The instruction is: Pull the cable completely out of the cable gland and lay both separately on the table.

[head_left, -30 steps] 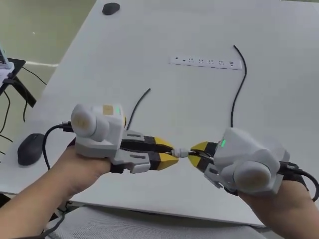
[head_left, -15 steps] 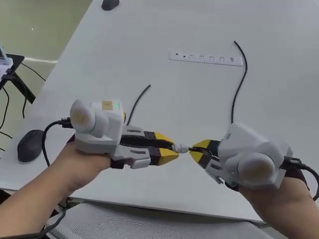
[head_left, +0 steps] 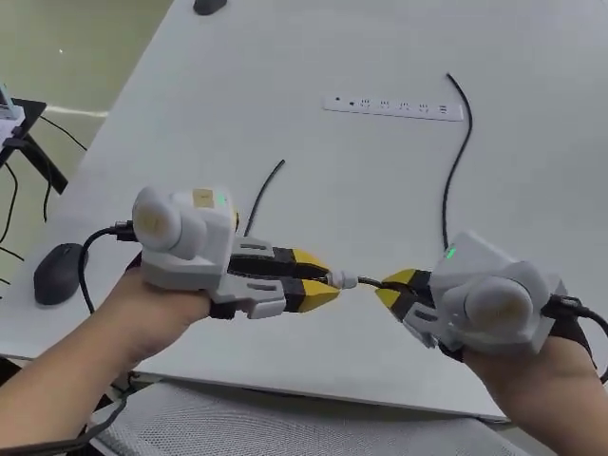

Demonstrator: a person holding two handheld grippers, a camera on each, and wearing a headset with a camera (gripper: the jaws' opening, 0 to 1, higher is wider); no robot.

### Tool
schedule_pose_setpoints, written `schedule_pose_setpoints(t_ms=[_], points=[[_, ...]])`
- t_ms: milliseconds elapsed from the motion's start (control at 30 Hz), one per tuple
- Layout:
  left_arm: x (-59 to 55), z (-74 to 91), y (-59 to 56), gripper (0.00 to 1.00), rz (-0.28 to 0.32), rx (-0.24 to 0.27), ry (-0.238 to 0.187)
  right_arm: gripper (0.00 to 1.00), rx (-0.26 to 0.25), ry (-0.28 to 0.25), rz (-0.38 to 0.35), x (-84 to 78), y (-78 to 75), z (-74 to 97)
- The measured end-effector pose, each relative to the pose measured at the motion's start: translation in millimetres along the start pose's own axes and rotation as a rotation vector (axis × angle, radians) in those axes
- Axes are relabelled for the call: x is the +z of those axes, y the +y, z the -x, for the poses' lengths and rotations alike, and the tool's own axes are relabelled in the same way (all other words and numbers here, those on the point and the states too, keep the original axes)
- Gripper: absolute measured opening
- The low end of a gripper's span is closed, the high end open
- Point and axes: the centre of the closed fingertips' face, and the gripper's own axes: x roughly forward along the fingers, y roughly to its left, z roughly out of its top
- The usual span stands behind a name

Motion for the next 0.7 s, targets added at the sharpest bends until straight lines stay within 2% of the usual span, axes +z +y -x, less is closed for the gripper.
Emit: schedule_pose_setpoints(t_ms=[267, 333, 400, 500, 600, 700], points=[[2.0, -2.6, -1.8, 0.15, 0.007, -0.002, -0.007, 0.00, -0.025, 0.033, -0.089, -21.6, -11.3, -2.8], [1.7, -4.4, -2.7, 0.15, 0.006, -0.004, -0.007, 0.00, -0.031, 0.044, -0.128, -28.6, -14.3, -3.4], [1.7, -6.0, -3.4, 0.15, 0.011, -0.006, -0.010, 0.00, -0.034, 0.045, -0.203, -35.8, -16.5, -4.4], [2.4, -6.9, -3.7, 0.15, 0.020, -0.008, -0.019, 0.00, -0.049, 0.061, -0.219, -46.7, -24.1, -5.5], [4.1, -5.8, -3.8, 0.15, 0.029, -0.009, -0.030, 0.00, -0.058, 0.083, -0.301, -60.5, -28.7, -6.7], [4.1, -5.3, -4.6, 0.15, 0.031, -0.011, -0.033, 0.00, -0.064, 0.083, -0.389, -68.7, -32.1, -8.1]])
